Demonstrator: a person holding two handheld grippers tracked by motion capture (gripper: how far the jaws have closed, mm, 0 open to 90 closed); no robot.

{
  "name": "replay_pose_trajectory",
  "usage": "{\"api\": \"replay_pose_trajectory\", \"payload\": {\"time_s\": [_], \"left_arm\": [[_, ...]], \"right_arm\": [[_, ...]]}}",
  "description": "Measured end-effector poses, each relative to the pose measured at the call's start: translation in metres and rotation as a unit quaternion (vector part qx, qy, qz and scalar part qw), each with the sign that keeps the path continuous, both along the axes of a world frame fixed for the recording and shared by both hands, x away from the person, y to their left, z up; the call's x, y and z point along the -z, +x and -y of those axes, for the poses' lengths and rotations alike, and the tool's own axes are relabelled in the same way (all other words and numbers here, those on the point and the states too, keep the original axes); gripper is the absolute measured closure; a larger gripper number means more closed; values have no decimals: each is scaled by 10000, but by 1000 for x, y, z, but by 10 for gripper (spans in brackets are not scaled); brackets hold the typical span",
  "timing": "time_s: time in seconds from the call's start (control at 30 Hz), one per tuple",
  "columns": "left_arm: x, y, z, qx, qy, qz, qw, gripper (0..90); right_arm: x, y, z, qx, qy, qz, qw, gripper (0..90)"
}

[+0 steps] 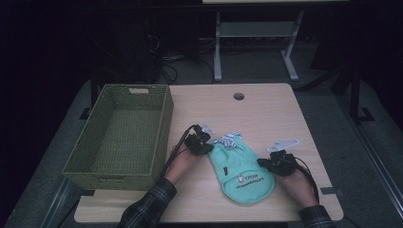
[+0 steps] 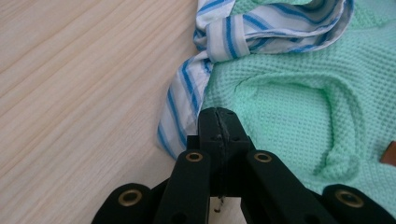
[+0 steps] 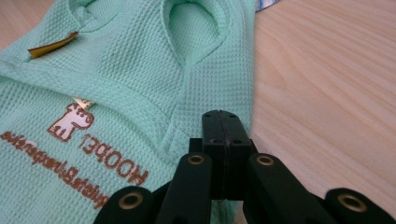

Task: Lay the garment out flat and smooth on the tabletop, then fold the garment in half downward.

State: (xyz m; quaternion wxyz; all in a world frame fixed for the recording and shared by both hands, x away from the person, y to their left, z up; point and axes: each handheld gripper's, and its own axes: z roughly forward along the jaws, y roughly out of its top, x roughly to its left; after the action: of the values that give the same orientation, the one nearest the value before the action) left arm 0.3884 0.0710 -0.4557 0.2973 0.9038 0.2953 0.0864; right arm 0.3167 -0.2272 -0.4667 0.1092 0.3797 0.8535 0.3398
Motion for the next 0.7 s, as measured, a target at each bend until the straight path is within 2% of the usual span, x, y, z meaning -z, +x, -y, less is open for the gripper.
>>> {"api": "replay_pose_trajectory", "payload": {"time_s": [0.13, 0.2, 0.33, 0.5, 0.63, 0.7], "left_arm": [[0, -6, -1, 62, 24, -21, 10000, 895], [0, -11, -2, 34, -34, -94, 9999, 895], [-1, -21, -5, 93, -15, -154, 9998, 895], [-2, -25, -6, 106, -57, -151, 9998, 873], [-11, -27, -8, 122, -229, 1, 9997, 804], [-16, -27, -11, 99, -300, 112, 9994, 740]], "right_arm": [[0, 0, 0, -10, 3, 3, 10000, 900], [0, 0, 0, -9, 12, -5, 10000, 900], [0, 0, 1, -15, 14, -4, 10000, 900], [0, 0, 1, -17, 20, -4, 10000, 900], [0, 0, 1, -13, 30, -13, 10000, 900], [0, 0, 1, -13, 34, -15, 10000, 900]]}}
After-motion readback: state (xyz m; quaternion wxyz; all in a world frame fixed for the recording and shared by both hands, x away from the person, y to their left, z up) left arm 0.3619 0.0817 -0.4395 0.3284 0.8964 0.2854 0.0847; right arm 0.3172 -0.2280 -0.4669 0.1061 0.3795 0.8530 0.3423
